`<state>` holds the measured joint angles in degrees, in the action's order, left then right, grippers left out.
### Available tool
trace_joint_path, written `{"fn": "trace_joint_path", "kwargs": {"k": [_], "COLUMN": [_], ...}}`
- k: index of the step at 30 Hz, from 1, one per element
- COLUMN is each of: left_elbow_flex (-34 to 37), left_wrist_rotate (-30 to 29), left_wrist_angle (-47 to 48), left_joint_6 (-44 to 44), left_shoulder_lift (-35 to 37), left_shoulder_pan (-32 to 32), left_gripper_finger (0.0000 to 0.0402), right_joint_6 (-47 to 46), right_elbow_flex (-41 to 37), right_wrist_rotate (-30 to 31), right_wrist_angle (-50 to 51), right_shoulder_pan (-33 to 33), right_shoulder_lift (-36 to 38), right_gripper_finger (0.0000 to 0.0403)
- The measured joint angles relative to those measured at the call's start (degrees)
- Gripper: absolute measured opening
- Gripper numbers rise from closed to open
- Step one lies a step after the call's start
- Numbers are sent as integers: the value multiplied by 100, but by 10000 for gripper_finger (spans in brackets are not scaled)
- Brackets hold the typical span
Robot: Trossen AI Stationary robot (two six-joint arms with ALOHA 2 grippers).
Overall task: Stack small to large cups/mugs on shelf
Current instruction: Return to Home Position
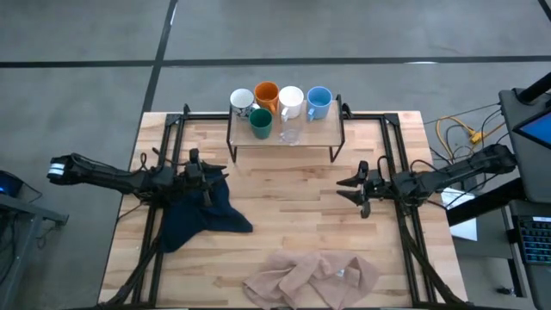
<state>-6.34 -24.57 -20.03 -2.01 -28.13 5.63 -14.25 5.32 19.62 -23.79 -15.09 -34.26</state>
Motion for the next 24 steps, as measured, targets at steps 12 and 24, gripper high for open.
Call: {"fn": "trace_joint_path", "kwargs": {"k": [12, 24], "left_elbow_flex": [7, 1], "left_wrist_rotate": [-145, -143], "left_wrist_angle": [-4, -790], "left_joint_6": [19, 23], "left_shoulder_lift": [-519, -1239], "left_shoulder_pan": [0, 0], "left_gripper_finger": [107, 107], "right_joint_6": [1576, 2182], "right_elbow_flex": [0, -111], "right_wrist_rotate": [382, 351], "right_wrist_angle": [-37, 28], "right_shoulder_pan": [47, 138], "right_shoulder_lift": [-660, -630], "right_gripper_finger": [148, 148]}}
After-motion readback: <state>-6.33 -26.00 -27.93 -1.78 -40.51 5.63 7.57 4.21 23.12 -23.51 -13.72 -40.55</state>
